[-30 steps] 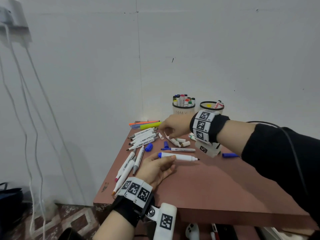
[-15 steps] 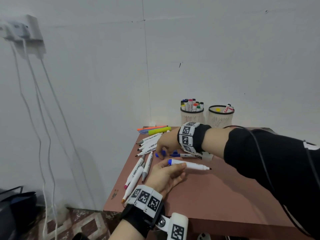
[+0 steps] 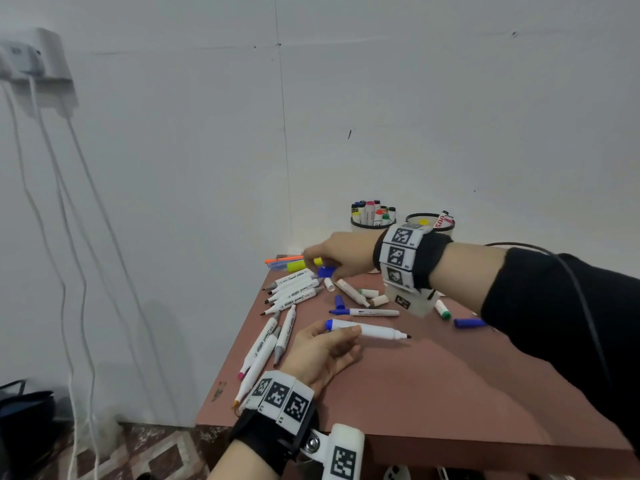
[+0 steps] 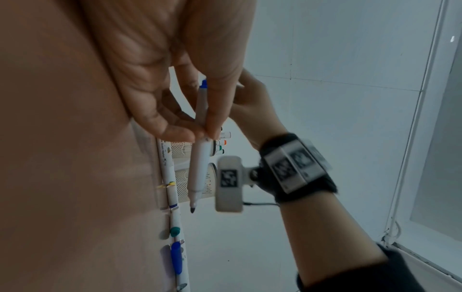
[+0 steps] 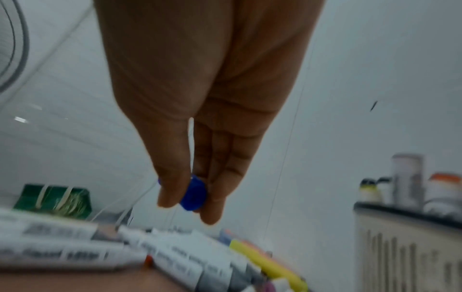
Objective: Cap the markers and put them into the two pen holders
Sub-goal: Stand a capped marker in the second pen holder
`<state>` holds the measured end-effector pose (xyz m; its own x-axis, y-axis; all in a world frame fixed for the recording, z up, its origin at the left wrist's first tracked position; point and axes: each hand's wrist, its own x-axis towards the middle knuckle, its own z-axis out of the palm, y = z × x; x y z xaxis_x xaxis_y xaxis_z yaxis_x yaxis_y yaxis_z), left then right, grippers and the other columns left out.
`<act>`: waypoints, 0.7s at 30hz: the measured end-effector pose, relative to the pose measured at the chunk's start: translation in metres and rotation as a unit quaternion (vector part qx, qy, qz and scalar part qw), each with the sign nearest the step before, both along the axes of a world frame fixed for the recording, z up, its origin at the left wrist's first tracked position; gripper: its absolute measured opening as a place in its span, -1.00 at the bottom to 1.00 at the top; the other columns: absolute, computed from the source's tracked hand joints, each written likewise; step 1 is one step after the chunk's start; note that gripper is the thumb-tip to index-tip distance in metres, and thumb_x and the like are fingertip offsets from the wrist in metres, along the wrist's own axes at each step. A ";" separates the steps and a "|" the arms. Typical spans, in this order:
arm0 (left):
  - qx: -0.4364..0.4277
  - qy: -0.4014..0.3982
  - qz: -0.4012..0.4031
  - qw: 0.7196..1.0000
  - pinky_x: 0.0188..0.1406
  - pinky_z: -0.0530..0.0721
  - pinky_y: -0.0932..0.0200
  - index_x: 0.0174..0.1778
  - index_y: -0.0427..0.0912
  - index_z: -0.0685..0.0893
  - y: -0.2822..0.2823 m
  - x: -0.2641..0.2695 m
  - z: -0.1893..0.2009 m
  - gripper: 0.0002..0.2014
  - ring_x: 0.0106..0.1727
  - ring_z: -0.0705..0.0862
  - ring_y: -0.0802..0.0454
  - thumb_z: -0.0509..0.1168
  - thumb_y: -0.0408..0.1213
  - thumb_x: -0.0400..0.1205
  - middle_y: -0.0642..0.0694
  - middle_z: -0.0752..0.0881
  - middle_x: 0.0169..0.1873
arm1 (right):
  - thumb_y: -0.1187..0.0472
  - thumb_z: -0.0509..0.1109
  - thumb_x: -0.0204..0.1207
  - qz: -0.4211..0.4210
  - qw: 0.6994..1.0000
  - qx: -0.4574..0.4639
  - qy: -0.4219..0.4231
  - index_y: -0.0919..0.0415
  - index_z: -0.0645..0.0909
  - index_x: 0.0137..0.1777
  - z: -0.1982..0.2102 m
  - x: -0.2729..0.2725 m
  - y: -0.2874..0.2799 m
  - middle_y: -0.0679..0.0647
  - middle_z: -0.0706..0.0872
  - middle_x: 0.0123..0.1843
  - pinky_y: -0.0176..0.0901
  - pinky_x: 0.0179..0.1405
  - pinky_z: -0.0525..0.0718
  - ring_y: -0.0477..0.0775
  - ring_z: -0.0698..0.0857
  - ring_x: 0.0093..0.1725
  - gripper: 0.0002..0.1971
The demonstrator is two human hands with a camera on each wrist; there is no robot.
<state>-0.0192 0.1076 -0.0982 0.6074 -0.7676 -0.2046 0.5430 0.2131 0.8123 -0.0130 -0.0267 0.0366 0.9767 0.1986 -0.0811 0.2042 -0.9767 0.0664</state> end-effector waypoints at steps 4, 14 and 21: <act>0.010 -0.017 -0.006 1.000 -0.43 0.69 0.26 -0.15 -0.31 0.67 0.000 -0.003 0.003 -0.91 -0.44 0.69 0.10 0.42 -0.47 0.47 -0.14 0.71 -0.40 | 0.32 0.38 0.54 -0.038 0.988 0.111 -0.099 -0.04 0.57 0.35 0.021 -0.046 -0.002 -0.04 0.65 -0.14 -0.34 -0.23 0.47 -0.20 0.57 -0.24 -0.59; 0.000 -0.042 0.009 0.999 -0.50 0.68 0.28 -0.13 -0.30 0.66 0.002 -0.010 0.007 -0.97 -0.49 0.68 0.11 0.35 -0.46 0.54 -0.13 0.72 -0.42 | 0.41 0.49 0.44 -0.179 0.683 0.633 -0.319 0.23 0.69 0.10 0.000 -0.158 0.010 0.15 0.79 -0.22 -0.21 -0.23 0.69 0.05 0.74 -0.29 -0.75; -0.067 -0.099 0.029 0.992 -0.44 0.68 0.30 -0.10 -0.36 0.64 0.003 -0.014 0.008 -0.83 -0.53 0.63 0.14 0.44 -0.46 0.44 -0.07 0.65 -0.56 | 0.35 0.38 0.54 -0.231 0.284 0.857 -0.363 0.25 0.53 0.19 -0.061 -0.177 -0.002 0.16 0.73 -0.25 -0.31 -0.46 0.62 -0.02 0.68 -0.39 -0.76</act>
